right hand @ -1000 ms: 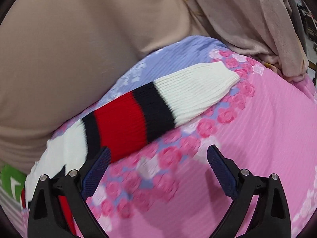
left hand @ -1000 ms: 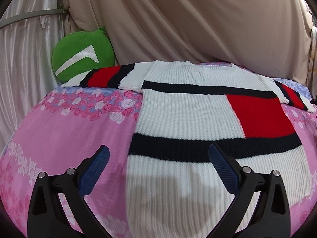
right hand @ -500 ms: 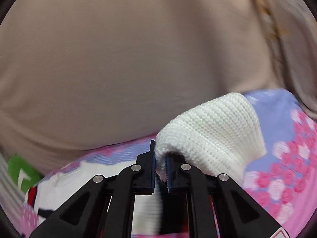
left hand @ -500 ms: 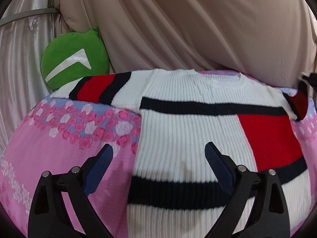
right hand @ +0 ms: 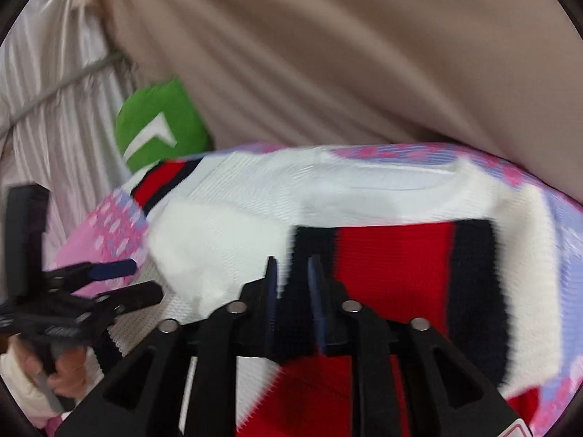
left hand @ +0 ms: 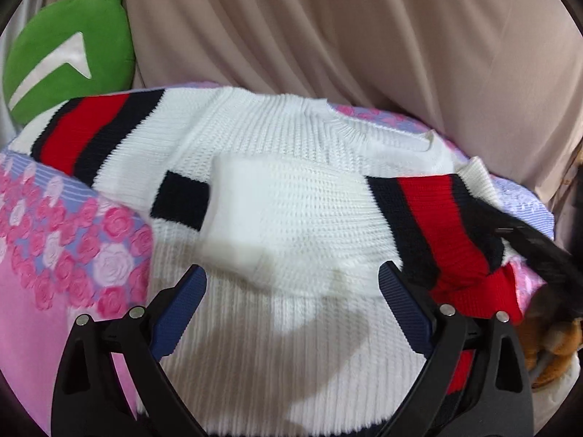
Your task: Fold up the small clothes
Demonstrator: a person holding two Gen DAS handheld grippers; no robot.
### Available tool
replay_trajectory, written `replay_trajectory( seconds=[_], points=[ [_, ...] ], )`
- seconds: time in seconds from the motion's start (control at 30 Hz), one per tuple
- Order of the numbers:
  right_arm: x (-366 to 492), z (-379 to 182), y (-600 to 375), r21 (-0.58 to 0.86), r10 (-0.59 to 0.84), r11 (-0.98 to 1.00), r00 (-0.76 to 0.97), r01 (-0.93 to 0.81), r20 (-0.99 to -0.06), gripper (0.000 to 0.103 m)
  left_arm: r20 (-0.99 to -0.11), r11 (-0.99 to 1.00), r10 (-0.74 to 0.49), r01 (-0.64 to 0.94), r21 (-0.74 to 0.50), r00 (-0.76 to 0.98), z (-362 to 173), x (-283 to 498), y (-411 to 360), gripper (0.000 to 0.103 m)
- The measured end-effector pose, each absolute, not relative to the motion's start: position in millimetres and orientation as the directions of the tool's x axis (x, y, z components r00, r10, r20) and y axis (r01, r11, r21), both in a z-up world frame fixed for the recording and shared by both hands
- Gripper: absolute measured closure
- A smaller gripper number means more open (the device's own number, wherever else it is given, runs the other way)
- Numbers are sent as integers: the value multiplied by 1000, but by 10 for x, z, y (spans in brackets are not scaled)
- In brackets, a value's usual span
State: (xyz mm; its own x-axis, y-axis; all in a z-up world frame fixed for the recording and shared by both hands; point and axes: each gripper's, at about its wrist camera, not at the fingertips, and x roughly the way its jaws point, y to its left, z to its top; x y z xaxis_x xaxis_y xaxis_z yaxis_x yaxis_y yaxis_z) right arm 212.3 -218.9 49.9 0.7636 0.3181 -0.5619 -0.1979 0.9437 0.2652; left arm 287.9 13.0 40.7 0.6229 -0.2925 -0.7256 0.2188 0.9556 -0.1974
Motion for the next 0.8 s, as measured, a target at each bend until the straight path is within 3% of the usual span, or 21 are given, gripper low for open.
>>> replay_trajectory(
  seconds=[0.07,0.3,0.4,0.53,0.6,0.63,0.73,0.8],
  points=[
    [1978,538,-2564,234,212,968,801,-92,-560,57,-743,954,-299,201,-222,599,323,3052,99,10],
    [2088,448,-3361,265,88,958,766,110,-636,45,-739,941,-319,108,-319,594,251,3176,194,10],
    [2372,402,-3280,240,85,965,747,102,-659,36,-725,961,-263,107,-255,637,328,3053,178,10],
    [2859,237,-3025,163,48,981,689,104,-723,35,-725,980,-196,105,-170,660,361,2993,122,10],
    [2959,172,-2980,128,27,986,666,103,-745,64,-723,982,-185,105,-154,665,367,2999,94,10],
    [2970,185,-2986,133,36,987,666,96,-745,91,-721,984,-178,106,-145,669,368,2994,78,10],
    [2748,380,-3280,296,129,951,762,86,-635,94,-712,987,-159,110,-115,684,371,2966,54,10],
    [2579,373,-3606,375,112,915,801,147,-588,94,-704,989,-145,112,-94,696,376,2936,62,10]
  ],
)
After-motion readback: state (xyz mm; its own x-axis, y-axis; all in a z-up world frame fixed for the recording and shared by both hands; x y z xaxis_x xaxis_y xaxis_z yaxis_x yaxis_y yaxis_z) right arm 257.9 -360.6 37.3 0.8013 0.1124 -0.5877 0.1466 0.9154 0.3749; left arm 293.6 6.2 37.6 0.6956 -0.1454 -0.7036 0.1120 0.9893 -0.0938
